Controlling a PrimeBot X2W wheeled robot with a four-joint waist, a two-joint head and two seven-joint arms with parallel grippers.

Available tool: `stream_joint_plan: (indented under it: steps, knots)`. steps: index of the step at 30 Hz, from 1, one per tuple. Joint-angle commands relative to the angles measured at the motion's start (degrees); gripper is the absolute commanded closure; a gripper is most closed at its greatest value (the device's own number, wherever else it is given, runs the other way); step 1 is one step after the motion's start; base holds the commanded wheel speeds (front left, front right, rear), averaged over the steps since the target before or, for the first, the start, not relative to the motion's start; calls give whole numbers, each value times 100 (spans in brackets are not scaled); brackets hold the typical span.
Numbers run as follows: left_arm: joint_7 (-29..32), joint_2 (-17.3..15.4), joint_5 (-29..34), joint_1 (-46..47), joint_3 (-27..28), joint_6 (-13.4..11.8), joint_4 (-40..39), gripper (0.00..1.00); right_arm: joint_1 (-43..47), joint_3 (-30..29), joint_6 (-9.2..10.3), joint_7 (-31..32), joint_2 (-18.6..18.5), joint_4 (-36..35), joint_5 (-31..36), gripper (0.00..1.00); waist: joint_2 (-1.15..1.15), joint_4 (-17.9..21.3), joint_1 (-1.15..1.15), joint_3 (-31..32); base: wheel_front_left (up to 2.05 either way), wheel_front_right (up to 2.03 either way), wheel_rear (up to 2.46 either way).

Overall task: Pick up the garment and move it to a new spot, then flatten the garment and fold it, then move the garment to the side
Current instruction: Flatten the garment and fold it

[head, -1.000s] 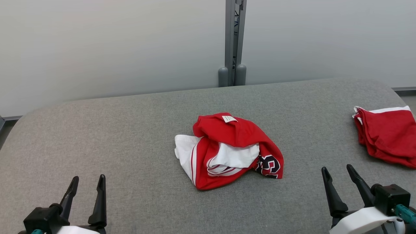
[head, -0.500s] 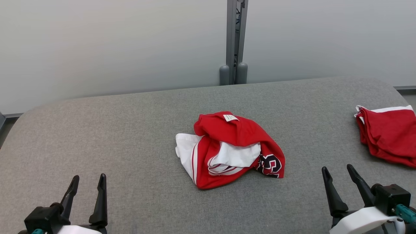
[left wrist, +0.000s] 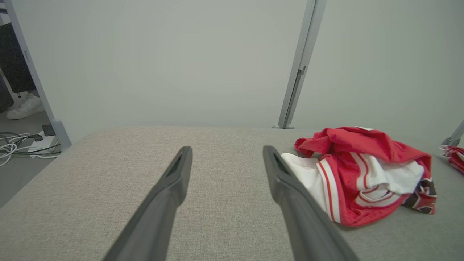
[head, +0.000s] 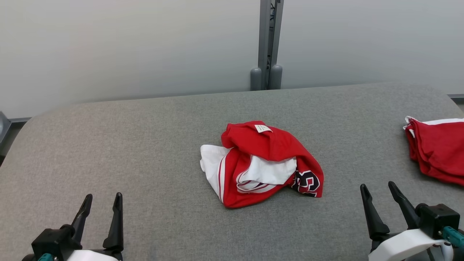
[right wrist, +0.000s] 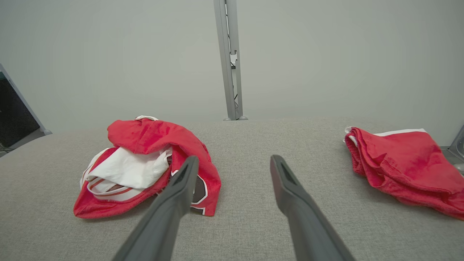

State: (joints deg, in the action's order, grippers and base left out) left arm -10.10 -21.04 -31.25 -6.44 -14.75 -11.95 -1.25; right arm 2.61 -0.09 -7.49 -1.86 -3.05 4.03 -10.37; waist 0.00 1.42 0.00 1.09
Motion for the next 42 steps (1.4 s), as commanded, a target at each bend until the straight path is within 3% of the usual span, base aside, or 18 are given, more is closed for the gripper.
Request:
stream_joint_plan:
  steps: [1, 7, 11, 12, 17, 25, 26, 27, 28, 35, 42]
  knots:
    - [-16, -21, 36, 158, -29, 34, -35, 0, -79, -26, 0, -13, -10, -38, 17, 0, 0, -30, 0, -54, 0, 0, 0]
    - [181, 155, 173, 887, -577, 461, -4, 0, -279, -11, 0, -42, -9, -137, 26, 0, 0, -5, 0, -454, 0, 0, 0]
    - [441, 480, 293, 1687, -1172, 904, 291, 0, -460, 41, 0, -78, -5, -164, 42, 0, 0, 122, 0, -815, 0, 0, 0]
    - [441, 480, 293, 1687, -1172, 904, 291, 0, -460, 41, 0, -78, -5, -164, 42, 0, 0, 122, 0, -815, 0, 0, 0]
    - [736, 898, 374, 2506, -1742, 1376, 944, 0, -692, 140, 0, -196, -3, -74, -4, 0, 0, 456, 0, -1197, 0, 0, 0]
    - [1076, 1154, 274, 3174, -1973, 1627, 2154, 0, -890, 200, 0, -448, 2, 175, -173, 0, 0, 996, 0, -1579, 0, 0, 0]
    - [1057, 1149, 262, 3228, -1971, 1640, 2240, 12, -892, 184, 0, -478, 2, 201, -193, 0, 0, 1027, 0, -1600, 0, 0, 0]
    - [1022, 1148, 262, 3276, -1970, 1646, 2301, 63, -894, 175, 0, -504, 5, 228, -199, 0, 0, 1048, 0, -1615, 0, 0, 0]
    - [1006, 1137, 263, 3301, -1976, 1666, 2366, 100, -888, 161, 0, -535, 4, 261, -219, 0, 0, 1057, 0, -1621, 0, 0, 0]
    - [858, 1026, 332, 3400, -2011, 1707, 2404, 100, -930, 142, 0, -599, 2, 353, -272, 0, 0, 956, 0, -1577, 0, 0, 0]
    - [656, 804, 358, 3176, -1954, 1641, 1397, 100, -882, 96, 0, -568, 1, 390, -242, 0, 0, 697, 0, -1376, 0, 0, 0]
